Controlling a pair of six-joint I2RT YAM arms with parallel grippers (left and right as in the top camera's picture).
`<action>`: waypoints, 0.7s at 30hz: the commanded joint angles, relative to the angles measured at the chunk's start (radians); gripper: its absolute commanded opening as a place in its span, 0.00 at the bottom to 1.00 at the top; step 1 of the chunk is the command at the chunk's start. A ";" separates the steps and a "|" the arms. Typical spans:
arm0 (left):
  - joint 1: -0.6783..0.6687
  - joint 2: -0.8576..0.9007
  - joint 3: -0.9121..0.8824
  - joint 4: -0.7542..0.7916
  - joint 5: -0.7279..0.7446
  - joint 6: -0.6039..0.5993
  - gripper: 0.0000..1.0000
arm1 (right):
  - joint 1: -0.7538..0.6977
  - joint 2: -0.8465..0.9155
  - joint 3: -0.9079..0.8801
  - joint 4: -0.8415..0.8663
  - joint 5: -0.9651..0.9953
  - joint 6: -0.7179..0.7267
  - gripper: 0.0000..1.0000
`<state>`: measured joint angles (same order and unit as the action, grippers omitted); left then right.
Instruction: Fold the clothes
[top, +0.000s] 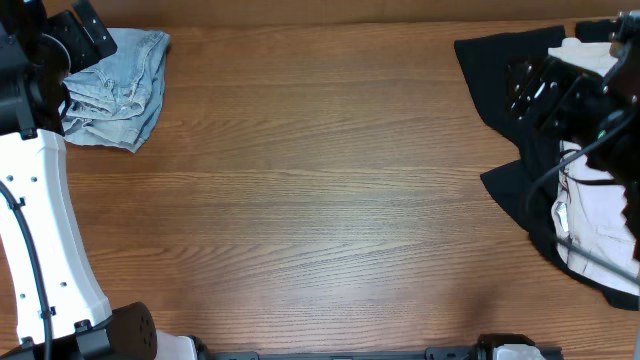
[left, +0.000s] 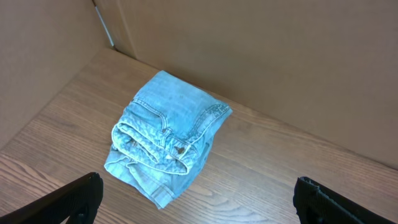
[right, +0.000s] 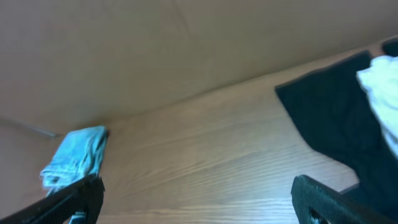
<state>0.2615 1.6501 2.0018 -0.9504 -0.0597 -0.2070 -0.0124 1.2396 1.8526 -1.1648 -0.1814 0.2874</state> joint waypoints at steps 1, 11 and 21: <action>0.000 0.008 -0.003 0.003 0.008 0.002 1.00 | 0.002 -0.163 -0.204 0.129 0.064 -0.005 1.00; 0.000 0.008 -0.003 0.003 0.008 0.002 1.00 | 0.002 -0.639 -1.002 0.694 0.083 -0.004 1.00; 0.000 0.008 -0.003 0.003 0.008 0.002 1.00 | 0.002 -0.985 -1.546 1.005 0.075 -0.003 1.00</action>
<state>0.2615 1.6505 2.0018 -0.9508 -0.0559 -0.2066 -0.0124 0.3222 0.3737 -0.2016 -0.1127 0.2871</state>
